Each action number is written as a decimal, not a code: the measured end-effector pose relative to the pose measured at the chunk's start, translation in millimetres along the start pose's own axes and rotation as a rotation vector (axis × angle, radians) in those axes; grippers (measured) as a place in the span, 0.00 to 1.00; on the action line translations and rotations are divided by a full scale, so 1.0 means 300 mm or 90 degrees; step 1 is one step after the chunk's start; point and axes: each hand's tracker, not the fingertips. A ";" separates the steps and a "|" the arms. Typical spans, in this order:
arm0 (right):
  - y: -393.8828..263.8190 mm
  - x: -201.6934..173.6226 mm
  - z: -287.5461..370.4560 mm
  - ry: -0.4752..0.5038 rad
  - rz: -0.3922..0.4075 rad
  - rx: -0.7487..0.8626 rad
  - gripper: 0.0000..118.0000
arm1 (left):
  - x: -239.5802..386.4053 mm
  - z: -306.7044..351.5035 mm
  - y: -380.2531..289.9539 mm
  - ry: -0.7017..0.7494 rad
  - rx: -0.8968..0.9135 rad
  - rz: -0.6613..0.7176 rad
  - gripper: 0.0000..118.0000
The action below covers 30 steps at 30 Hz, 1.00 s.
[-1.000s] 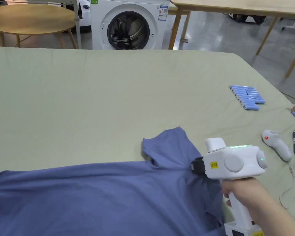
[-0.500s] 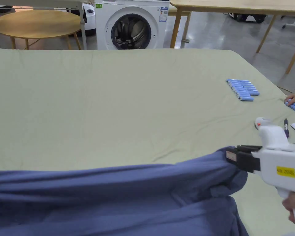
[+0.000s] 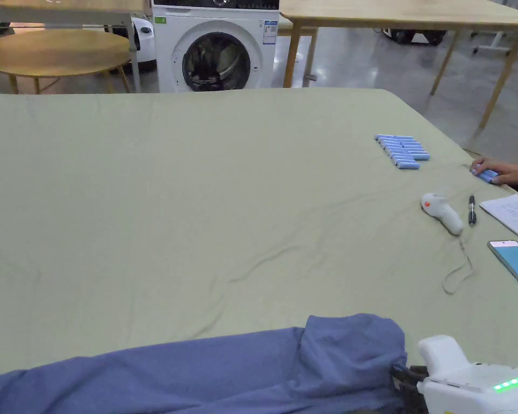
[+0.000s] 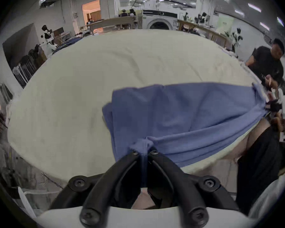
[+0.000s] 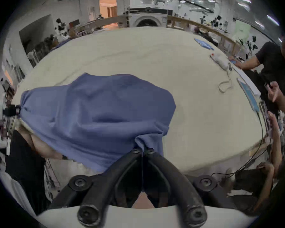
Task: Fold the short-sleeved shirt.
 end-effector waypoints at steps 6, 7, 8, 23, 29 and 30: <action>0.014 -0.045 -0.040 -0.059 0.015 0.007 0.02 | 0.021 -0.005 -0.005 0.021 0.034 0.015 0.05; 0.013 -0.048 -0.028 -0.066 0.011 0.007 0.09 | 0.018 0.004 -0.002 0.023 0.040 0.036 0.23; 0.015 -0.052 -0.008 -0.077 0.004 0.014 0.27 | 0.015 0.026 0.004 0.034 0.055 0.076 0.51; 0.173 -0.517 0.213 -0.046 0.024 0.313 0.74 | 0.250 0.255 0.191 0.004 0.330 0.122 0.31; 0.264 -0.643 0.138 -0.020 0.012 0.322 0.00 | 0.308 0.141 0.227 0.021 0.319 0.071 0.00; 0.270 -0.658 0.138 -0.013 0.017 0.319 0.00 | 0.303 0.139 0.221 0.015 0.315 0.078 0.00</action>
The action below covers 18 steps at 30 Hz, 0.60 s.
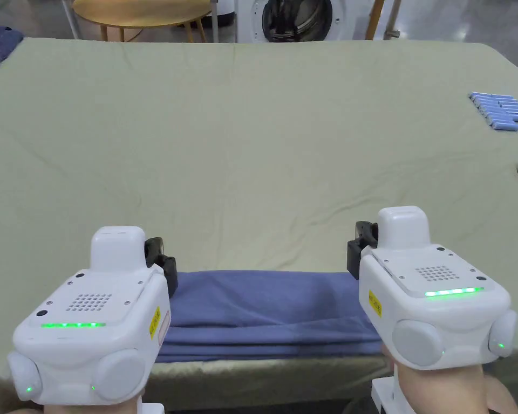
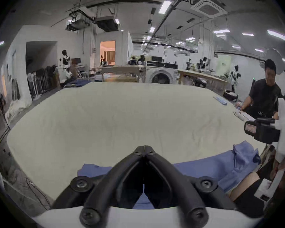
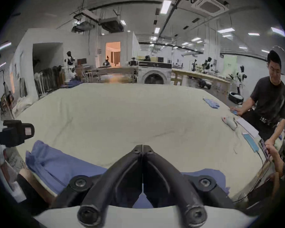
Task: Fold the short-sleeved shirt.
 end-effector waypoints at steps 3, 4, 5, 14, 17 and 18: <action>0.006 -0.027 0.004 0.001 0.025 -0.004 0.00 | -0.037 0.054 -0.015 0.012 0.062 0.028 0.00; -0.003 -0.027 0.007 0.011 0.030 -0.010 0.00 | -0.064 0.058 -0.011 0.008 0.051 0.022 0.00; -0.013 -0.027 0.013 0.017 0.036 -0.014 0.00 | -0.097 0.054 -0.004 -0.002 0.031 0.019 0.00; -0.094 0.055 0.133 0.047 -0.031 -0.058 0.00 | -0.692 0.015 -0.106 -0.321 -0.298 0.385 0.00; -0.103 0.058 0.151 0.053 -0.032 -0.070 0.00 | -0.800 0.009 -0.170 -0.363 -0.280 0.466 0.33; -0.106 0.060 0.155 0.052 -0.030 -0.076 0.00 | -0.822 -0.007 -0.191 -0.356 -0.286 0.475 0.84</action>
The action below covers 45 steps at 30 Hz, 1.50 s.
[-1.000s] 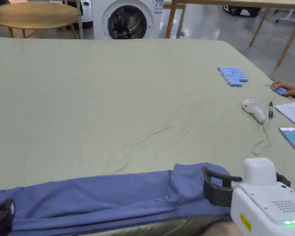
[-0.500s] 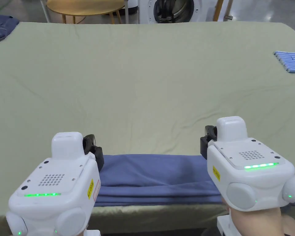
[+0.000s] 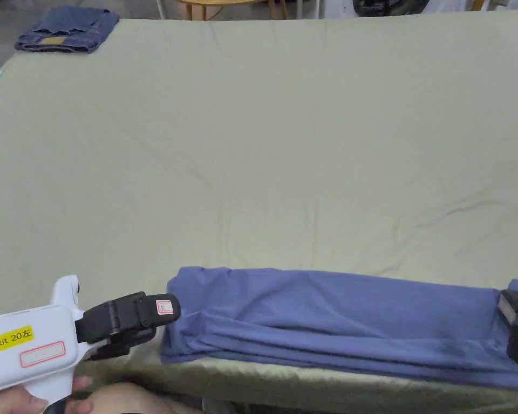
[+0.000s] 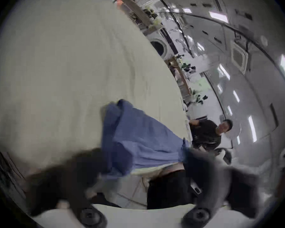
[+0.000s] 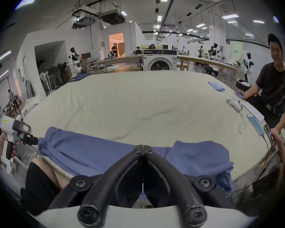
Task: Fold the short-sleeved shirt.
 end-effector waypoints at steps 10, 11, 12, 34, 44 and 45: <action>0.016 0.011 0.006 -0.011 -0.033 -0.035 0.00 | -0.075 -0.178 0.057 -0.125 -0.063 0.096 1.00; 0.017 0.017 0.001 -0.012 -0.040 -0.038 0.00 | -0.058 -0.210 0.058 -0.112 -0.072 0.076 1.00; 0.018 0.020 -0.005 -0.009 -0.048 -0.043 0.00 | -0.052 -0.242 0.049 -0.100 -0.082 0.068 1.00; 0.022 0.038 0.071 -0.016 -0.055 -0.055 0.00 | 0.010 -0.255 0.066 -0.158 -0.037 0.047 0.03; -0.002 0.029 0.044 0.014 -0.078 -0.047 0.00 | 0.169 0.047 0.229 -0.019 0.014 -0.070 0.03; -0.004 0.030 0.043 0.019 -0.082 -0.046 0.00 | 0.159 0.059 0.242 0.004 0.003 -0.060 0.03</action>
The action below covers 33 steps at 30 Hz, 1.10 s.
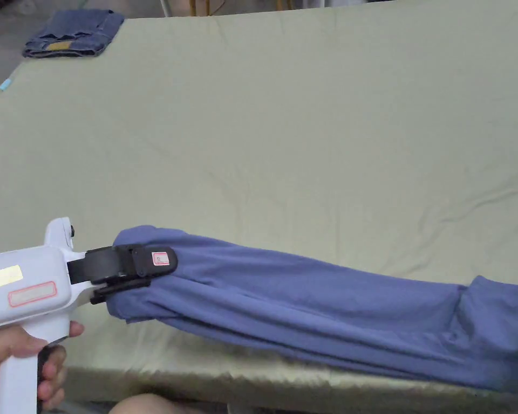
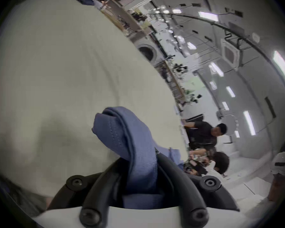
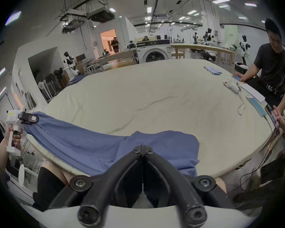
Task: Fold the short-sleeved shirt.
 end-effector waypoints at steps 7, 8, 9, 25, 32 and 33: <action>-0.022 0.037 0.005 0.021 -0.013 0.002 0.00 | 0.178 -0.124 -0.072 0.267 -0.125 -0.197 0.03; -0.027 0.044 0.003 0.023 -0.019 0.000 0.00 | 0.215 -0.157 -0.086 0.247 -0.131 -0.191 0.03; -0.031 0.051 -0.002 0.025 -0.025 -0.004 0.00 | 0.251 -0.193 -0.098 0.243 -0.137 -0.193 0.03; -0.064 0.237 0.052 -0.020 -0.083 -0.021 0.00 | 0.407 -0.682 -0.266 0.062 -0.212 -0.174 0.94; -0.053 0.255 0.046 -0.032 -0.080 -0.023 0.00 | 0.464 -0.549 -0.218 0.146 -0.153 -0.251 0.59; -0.053 0.250 0.041 -0.029 -0.081 -0.022 0.00 | 0.468 -0.536 -0.214 0.169 -0.135 -0.276 0.18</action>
